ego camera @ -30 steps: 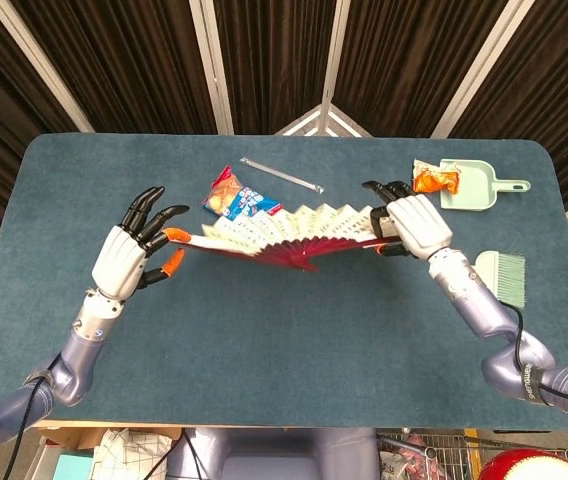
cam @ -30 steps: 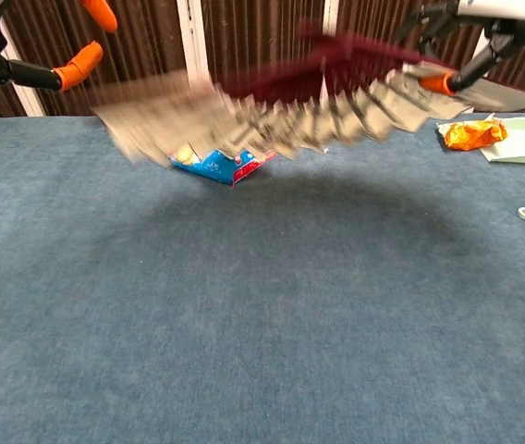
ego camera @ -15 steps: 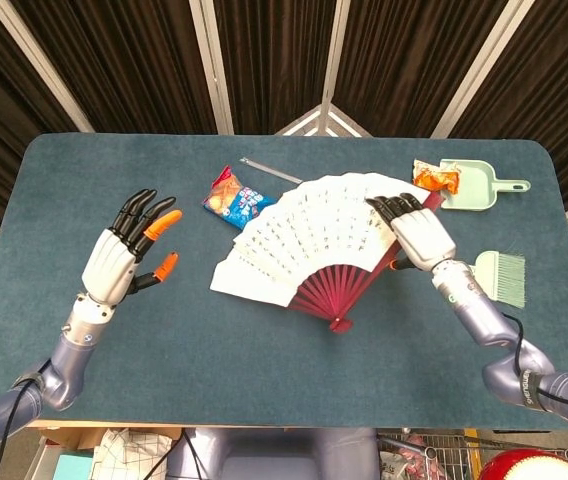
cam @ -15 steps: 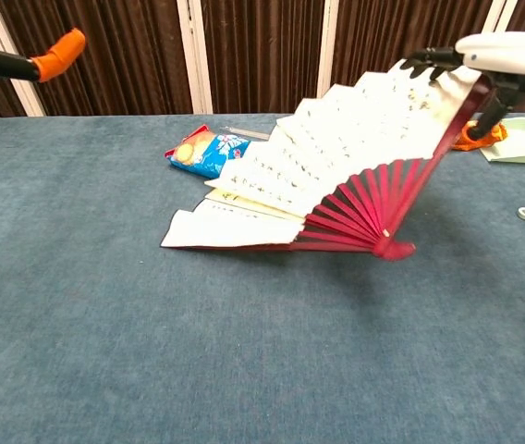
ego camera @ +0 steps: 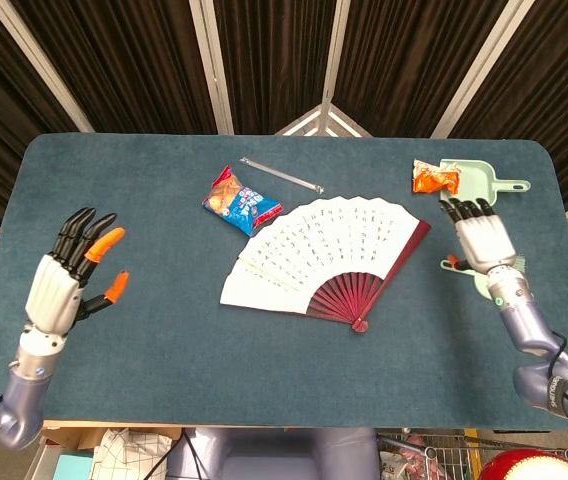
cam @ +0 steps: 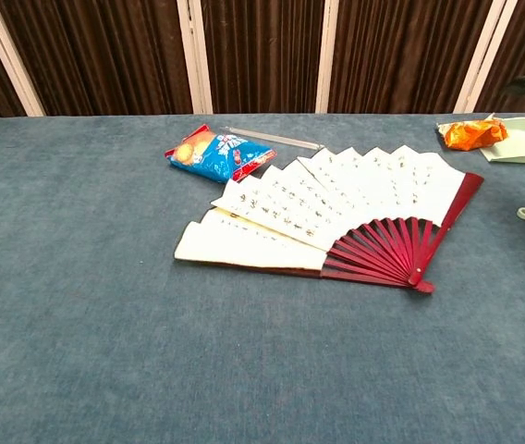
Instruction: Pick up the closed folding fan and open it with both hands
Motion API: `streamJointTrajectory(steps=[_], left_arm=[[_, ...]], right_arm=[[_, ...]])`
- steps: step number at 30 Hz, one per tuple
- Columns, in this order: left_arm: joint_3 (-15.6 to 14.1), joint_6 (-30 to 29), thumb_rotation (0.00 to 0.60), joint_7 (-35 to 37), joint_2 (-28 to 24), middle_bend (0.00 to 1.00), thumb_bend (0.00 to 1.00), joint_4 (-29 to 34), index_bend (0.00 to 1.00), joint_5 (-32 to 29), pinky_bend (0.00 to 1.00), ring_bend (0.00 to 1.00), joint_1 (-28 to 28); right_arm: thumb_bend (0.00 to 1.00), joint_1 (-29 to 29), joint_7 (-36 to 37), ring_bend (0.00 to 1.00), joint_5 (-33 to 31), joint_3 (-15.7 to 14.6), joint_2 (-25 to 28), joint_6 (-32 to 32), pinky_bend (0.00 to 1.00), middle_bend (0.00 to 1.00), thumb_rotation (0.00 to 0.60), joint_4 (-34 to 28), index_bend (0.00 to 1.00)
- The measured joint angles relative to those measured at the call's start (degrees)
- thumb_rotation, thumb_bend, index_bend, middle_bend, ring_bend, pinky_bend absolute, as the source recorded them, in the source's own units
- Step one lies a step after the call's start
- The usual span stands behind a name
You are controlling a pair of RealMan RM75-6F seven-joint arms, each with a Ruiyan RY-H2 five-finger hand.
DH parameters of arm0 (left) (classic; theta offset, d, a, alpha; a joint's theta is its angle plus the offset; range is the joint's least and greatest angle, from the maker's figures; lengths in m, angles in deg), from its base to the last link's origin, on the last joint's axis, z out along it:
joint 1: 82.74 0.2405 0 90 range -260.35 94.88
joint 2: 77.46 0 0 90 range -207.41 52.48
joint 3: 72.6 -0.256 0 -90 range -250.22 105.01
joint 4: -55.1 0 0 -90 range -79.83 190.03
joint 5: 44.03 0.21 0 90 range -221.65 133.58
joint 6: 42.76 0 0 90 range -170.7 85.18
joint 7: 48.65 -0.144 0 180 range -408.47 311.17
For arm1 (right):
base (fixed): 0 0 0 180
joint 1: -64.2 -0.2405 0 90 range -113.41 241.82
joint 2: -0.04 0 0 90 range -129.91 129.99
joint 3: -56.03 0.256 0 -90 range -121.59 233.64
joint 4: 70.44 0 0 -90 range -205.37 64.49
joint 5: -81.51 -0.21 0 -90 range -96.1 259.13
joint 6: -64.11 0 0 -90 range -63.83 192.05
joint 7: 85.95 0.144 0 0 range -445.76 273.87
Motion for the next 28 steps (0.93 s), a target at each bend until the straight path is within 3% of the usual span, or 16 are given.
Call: streamJointTrajectory(steps=[9,13,22,28], left_arm=[[-4.7,5.8,0.6,-11.3,-6.1,0.05,0.56,10.0,0.14,-5.9,0.05,0.0,7.9],[-6.3,11.9,0.6,-18.3,-10.1,0.04,0.55,16.8,0.14,-12.2,0.04,0.0,10.5],[-7.4,19.0,0.6,-32.2,-17.7,0.04,0.55,31.8,0.1,-22.8,0.04,0.0,13.8],[-7.3,19.9,0.6,-33.8,-20.0,0.04,0.55,35.4,0.1,-23.2,0.04,0.0,15.4]], right_arm=[[0.29,6.9,7.7,0.13,3.4,0.4,4.0,-11.0,0.09,0.11,0.6,-6.4,0.0],[0.29,12.3,8.2,0.16,5.4,-0.3,5.2,-19.6,0.09,0.11,0.6,-12.0,0.08],[0.29,24.1,1.3,0.16,11.2,-3.7,3.4,-38.1,0.09,0.11,0.6,-18.3,0.11],[0.29,27.3,0.1,0.16,13.4,-4.6,1.3,-41.0,0.09,0.11,0.6,-16.5,0.11]])
